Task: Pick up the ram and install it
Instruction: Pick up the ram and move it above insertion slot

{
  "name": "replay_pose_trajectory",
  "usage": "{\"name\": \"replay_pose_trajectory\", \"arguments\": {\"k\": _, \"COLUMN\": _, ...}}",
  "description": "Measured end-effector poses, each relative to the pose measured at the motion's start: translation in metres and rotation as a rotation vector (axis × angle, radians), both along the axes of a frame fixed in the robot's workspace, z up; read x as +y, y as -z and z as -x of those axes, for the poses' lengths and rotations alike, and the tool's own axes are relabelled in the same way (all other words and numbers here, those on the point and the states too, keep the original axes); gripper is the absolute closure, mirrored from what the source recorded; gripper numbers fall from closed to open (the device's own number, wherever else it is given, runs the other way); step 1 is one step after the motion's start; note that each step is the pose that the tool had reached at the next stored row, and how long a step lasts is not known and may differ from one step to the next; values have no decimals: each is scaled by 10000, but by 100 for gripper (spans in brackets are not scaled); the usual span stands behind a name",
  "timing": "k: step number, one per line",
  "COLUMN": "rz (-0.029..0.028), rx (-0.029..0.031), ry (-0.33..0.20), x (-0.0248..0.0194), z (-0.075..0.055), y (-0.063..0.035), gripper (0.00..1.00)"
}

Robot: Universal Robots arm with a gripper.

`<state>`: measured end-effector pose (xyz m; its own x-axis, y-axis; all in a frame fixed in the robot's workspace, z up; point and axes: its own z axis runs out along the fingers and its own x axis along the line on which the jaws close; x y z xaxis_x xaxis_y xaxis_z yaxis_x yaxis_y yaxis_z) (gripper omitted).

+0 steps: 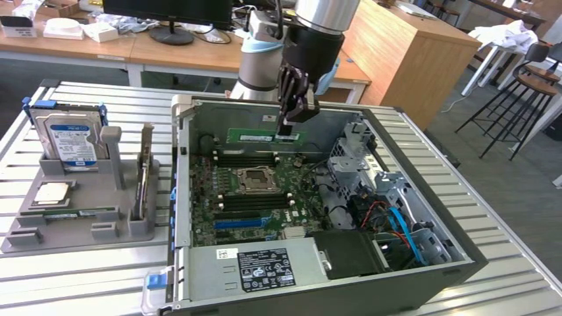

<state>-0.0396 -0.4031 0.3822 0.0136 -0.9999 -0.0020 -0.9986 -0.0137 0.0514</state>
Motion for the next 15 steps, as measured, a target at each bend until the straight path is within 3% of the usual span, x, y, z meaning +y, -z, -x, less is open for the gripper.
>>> {"name": "replay_pose_trajectory", "arguments": {"k": 15, "rz": 0, "rx": 0, "ry": -1, "x": 0, "z": 0, "y": 158, "gripper": 89}}
